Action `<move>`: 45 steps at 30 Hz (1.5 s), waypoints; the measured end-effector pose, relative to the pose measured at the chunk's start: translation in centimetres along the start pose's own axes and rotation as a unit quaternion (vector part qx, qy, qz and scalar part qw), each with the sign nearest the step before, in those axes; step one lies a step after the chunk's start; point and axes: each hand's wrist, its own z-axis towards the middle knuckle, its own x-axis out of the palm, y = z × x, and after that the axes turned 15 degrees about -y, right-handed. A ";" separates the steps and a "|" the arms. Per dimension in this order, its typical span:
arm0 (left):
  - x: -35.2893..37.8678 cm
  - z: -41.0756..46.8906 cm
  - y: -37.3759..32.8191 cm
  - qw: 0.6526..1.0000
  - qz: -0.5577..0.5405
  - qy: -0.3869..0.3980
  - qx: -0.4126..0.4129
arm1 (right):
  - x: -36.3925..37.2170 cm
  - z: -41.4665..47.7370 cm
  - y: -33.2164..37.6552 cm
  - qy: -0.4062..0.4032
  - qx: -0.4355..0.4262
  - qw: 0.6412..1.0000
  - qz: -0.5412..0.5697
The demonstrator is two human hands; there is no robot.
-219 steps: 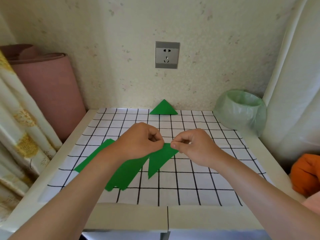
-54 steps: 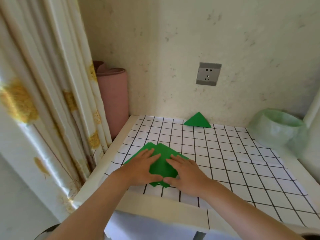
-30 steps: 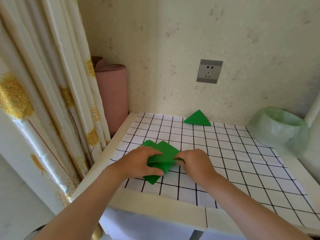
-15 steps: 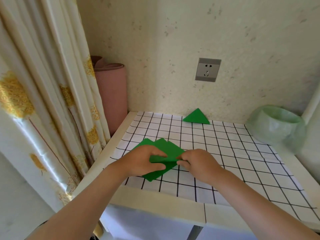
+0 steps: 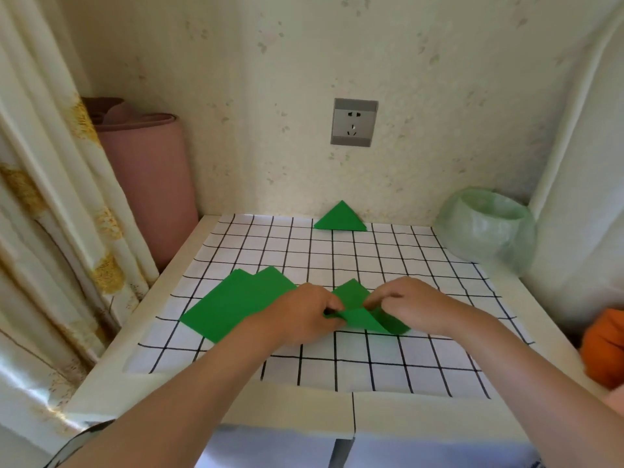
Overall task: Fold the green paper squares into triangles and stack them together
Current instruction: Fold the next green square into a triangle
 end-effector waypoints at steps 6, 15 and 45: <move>0.7 1.6 -1.3 0.999 0.008 0.030 0.024 | 1.2 3.0 -2.8 -0.100 -0.018 0.992 -0.079; 0.7 2.0 -0.8 0.998 -0.007 0.051 0.030 | 3.0 6.3 -2.2 -0.073 -0.038 0.984 -0.159; 1.2 3.2 -1.9 0.959 -0.183 -0.194 -0.093 | -0.3 1.9 -0.4 -0.110 0.079 0.957 0.258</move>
